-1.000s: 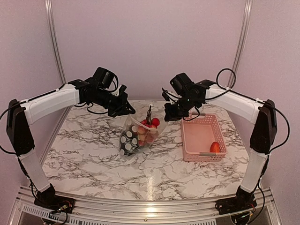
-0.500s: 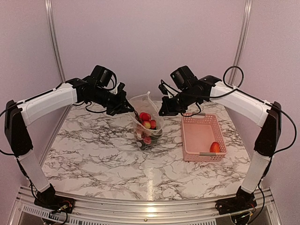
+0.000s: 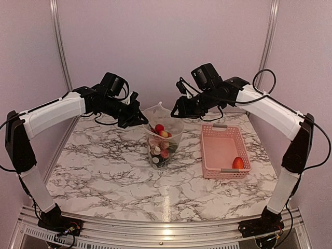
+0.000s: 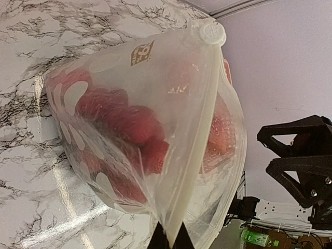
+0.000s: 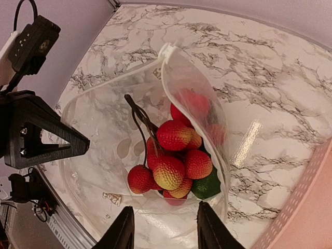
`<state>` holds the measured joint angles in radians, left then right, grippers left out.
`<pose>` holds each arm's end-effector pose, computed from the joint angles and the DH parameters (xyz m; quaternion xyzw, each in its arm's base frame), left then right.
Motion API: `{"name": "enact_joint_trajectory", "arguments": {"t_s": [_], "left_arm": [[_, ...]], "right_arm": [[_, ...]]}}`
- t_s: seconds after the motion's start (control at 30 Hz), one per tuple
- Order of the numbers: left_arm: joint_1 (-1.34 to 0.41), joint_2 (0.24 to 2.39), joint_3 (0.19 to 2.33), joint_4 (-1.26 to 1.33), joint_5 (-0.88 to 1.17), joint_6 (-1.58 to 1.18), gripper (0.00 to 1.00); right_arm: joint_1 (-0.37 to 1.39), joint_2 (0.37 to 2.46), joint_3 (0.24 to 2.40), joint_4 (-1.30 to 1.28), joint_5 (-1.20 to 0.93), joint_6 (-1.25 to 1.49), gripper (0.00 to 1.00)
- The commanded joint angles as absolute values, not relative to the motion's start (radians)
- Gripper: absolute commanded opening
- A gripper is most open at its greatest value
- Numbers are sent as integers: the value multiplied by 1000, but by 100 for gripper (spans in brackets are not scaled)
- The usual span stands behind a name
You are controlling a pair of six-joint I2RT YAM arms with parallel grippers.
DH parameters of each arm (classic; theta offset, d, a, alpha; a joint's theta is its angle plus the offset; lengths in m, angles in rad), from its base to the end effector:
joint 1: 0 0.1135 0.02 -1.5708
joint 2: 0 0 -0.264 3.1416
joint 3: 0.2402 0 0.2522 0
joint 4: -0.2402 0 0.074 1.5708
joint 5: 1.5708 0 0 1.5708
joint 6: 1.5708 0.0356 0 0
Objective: Place the food in the zip-top bag and seal the zipper
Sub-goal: Adjust the zipper food storage bag at the center of the board, then pick up the fake fruit from the bin.
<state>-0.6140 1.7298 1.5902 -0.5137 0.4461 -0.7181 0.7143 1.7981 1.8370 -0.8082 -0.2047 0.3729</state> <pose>0.3156 -0.2413 0.3350 0.0523 0.8783 -0.4228 0.2170 0.2976 0.2676 0.3645 -0.1949 0.8959 0.2812 0.2835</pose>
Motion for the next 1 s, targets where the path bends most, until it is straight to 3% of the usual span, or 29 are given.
{"name": "enact_joint_trajectory", "arguments": {"t_s": [0.0, 0.6, 0.97], "left_arm": [[-609, 1744, 1607, -539, 469, -707, 0], [-609, 1758, 1595, -539, 474, -693, 0], [-609, 1764, 1601, -568, 471, -654, 0]], "right_arm": [[700, 1744, 1877, -828, -180, 376, 41], [562, 1537, 1663, -924, -27, 315, 55], [461, 1411, 1385, -978, 57, 360, 55]]}}
